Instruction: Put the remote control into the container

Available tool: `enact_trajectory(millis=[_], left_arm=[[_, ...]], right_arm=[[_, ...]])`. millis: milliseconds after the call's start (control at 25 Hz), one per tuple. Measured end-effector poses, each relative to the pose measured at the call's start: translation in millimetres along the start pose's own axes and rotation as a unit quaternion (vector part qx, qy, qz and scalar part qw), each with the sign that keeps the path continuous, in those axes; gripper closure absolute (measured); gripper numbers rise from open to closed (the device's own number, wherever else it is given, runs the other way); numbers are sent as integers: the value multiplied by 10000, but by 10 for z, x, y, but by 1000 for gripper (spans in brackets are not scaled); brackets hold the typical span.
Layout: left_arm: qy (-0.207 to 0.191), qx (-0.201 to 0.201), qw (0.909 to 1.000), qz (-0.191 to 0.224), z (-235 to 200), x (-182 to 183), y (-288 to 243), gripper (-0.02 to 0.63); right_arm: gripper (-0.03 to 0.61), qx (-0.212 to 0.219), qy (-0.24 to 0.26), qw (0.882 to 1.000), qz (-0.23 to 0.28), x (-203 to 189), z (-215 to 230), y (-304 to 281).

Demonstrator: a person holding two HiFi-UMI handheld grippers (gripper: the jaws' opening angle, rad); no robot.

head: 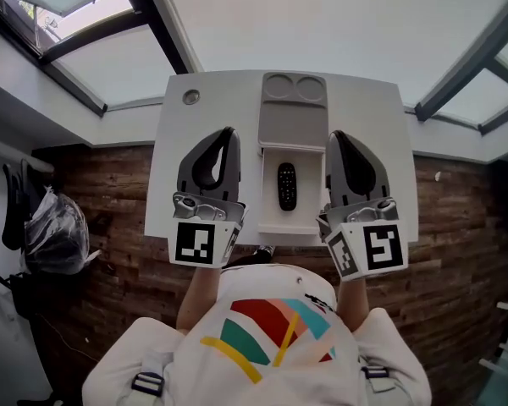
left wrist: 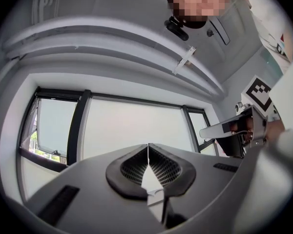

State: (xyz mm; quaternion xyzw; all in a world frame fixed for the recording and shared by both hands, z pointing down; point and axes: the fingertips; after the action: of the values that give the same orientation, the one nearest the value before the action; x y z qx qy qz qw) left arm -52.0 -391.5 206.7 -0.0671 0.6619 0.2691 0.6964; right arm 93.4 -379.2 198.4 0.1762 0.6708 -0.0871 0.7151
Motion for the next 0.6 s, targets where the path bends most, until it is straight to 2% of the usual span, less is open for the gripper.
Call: enact_trajectory(millis=[200, 600], left_arm=[[-92, 57, 9999, 93, 51, 175, 185, 606], [-134, -76, 9997, 200, 267, 257, 272, 606]], right_arm=[[577, -76, 215, 9993, 312, 166, -75, 378], [577, -159, 290, 9994, -125, -91, -76, 630]])
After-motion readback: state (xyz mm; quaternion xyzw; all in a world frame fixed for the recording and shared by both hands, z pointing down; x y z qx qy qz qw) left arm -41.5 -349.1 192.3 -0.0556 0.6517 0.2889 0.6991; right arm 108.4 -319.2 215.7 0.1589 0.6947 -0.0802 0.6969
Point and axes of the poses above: the fingertips, and each gripper's own axes: y backward along the fingers, z to its right, x out of its top, and after that the axes turned 2 degrees about z, right-handed
